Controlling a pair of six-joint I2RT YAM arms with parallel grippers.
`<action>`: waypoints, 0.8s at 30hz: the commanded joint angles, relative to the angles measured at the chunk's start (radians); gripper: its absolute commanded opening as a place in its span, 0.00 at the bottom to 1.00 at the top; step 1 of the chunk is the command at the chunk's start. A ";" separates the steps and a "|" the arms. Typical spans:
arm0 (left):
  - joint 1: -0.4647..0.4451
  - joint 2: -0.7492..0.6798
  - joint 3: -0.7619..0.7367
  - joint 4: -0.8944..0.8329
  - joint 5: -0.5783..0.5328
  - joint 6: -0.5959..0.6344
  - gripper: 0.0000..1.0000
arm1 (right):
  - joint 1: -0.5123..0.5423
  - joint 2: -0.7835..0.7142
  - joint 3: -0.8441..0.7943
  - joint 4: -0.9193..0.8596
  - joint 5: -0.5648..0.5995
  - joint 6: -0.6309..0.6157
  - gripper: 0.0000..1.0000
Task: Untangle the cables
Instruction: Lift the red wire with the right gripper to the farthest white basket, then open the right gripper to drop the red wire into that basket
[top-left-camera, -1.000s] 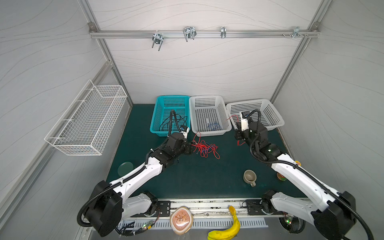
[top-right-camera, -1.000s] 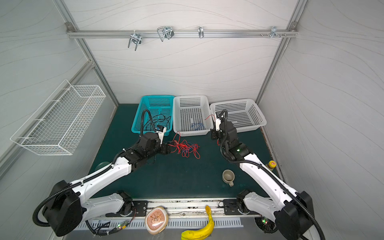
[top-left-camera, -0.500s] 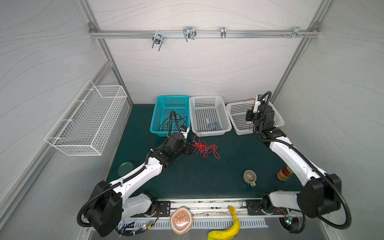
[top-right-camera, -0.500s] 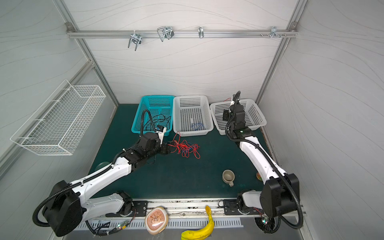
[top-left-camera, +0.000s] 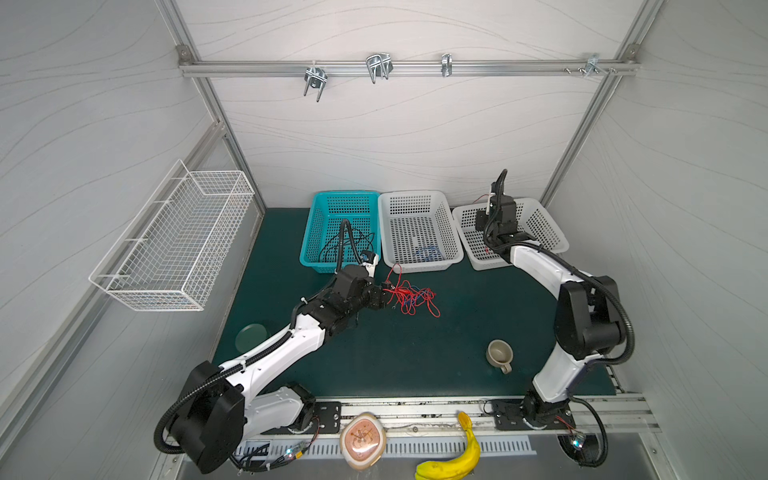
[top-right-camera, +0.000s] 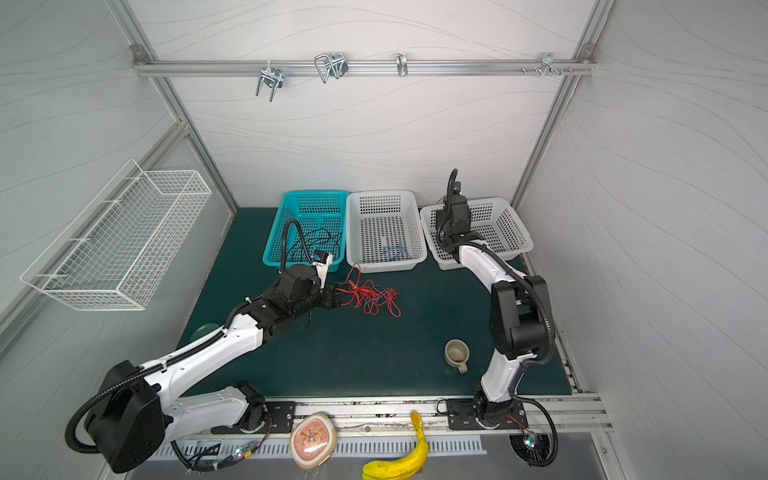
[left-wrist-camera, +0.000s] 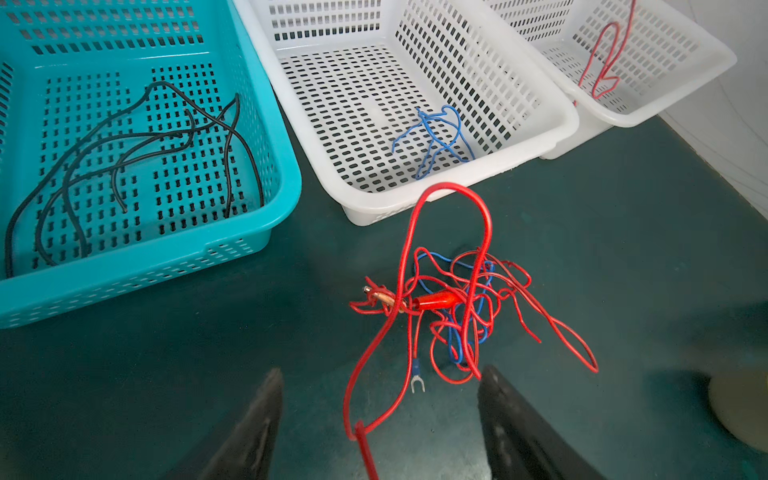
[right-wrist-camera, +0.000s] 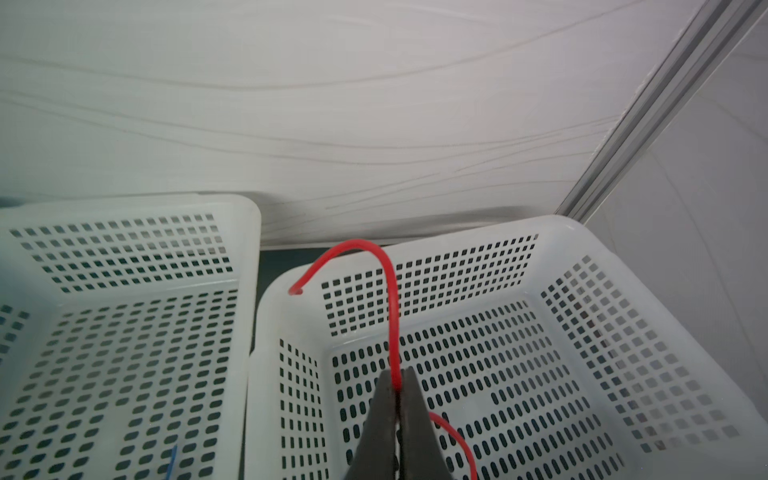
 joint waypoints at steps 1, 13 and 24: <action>0.000 0.000 0.009 0.038 -0.004 -0.005 0.75 | -0.010 0.047 0.019 -0.047 0.008 0.038 0.00; 0.000 0.012 0.011 0.036 -0.004 -0.005 0.75 | -0.099 0.084 0.057 -0.203 -0.110 0.165 0.08; 0.000 -0.009 0.002 0.034 0.002 -0.011 0.75 | -0.108 0.037 0.055 -0.253 -0.171 0.141 0.26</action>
